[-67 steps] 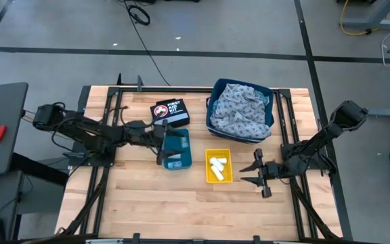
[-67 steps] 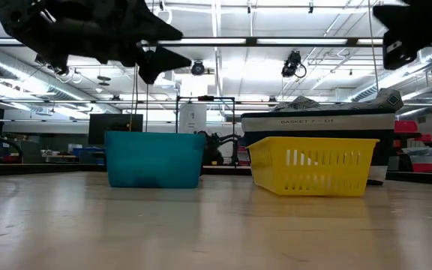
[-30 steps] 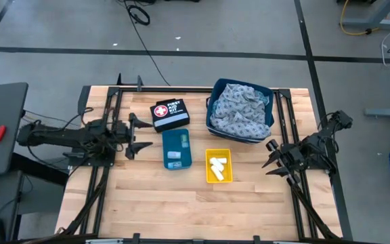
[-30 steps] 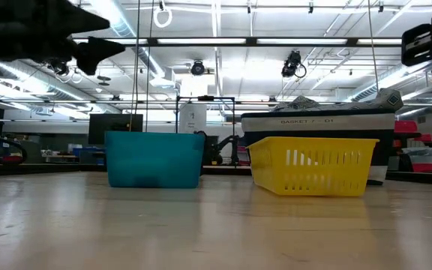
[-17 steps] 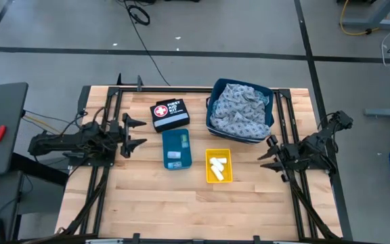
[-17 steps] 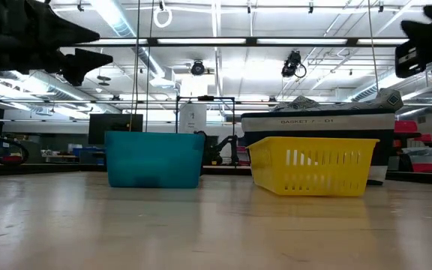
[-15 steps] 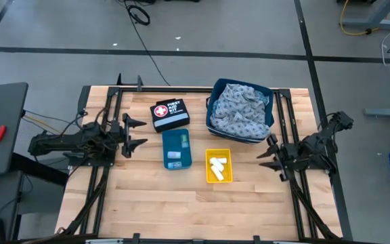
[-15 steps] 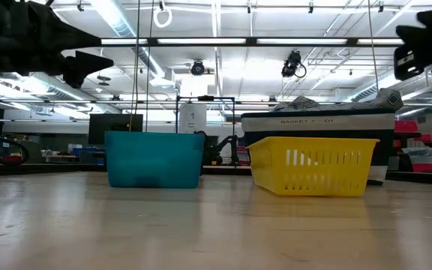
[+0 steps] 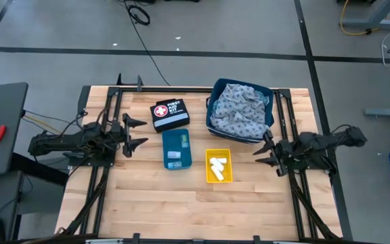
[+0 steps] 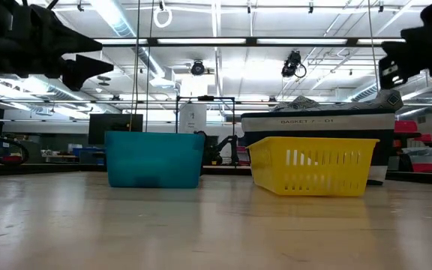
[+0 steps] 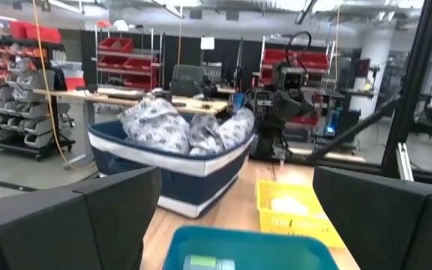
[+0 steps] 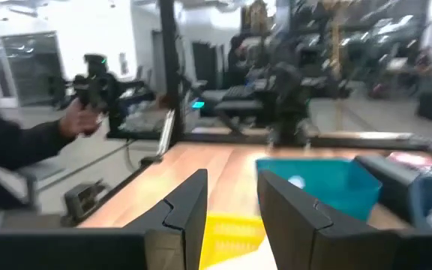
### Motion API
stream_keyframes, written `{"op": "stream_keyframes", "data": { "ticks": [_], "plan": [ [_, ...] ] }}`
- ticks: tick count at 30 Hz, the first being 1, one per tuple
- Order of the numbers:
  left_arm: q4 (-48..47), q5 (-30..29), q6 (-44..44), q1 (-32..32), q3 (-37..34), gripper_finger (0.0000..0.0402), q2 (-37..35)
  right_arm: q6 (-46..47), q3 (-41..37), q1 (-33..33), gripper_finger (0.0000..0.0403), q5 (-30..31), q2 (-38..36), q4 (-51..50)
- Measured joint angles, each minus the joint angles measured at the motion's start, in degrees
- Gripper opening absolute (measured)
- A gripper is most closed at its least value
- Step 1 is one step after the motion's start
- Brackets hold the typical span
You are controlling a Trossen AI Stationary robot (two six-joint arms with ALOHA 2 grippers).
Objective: Pick & place medical supplies in basket/bin
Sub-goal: Return to Home Position
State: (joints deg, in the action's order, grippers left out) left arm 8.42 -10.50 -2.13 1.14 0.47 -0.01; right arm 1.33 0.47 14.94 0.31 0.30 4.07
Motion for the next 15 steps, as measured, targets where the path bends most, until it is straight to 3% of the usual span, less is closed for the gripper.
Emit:
{"op": "stream_keyframes", "data": {
  "ticks": [3,7,15],
  "plan": [
    [-1.3,0.0,0.2,0.0,0.0,0.0352,0.0,1.4,0.0,-4.1,0.0128,-4.6,0.0,-2.7],
    [-1.0,0.0,0.6,0.0,0.0,0.0352,0.0,0.6,0.0,-8.0,0.0128,-5.6,0.0,-2.9],
    [-1.3,0.1,0.2,0.0,0.0,0.0352,0.3,-3.5,0.0,-10.4,0.0128,-2.4,0.0,-2.7]
  ]
}}
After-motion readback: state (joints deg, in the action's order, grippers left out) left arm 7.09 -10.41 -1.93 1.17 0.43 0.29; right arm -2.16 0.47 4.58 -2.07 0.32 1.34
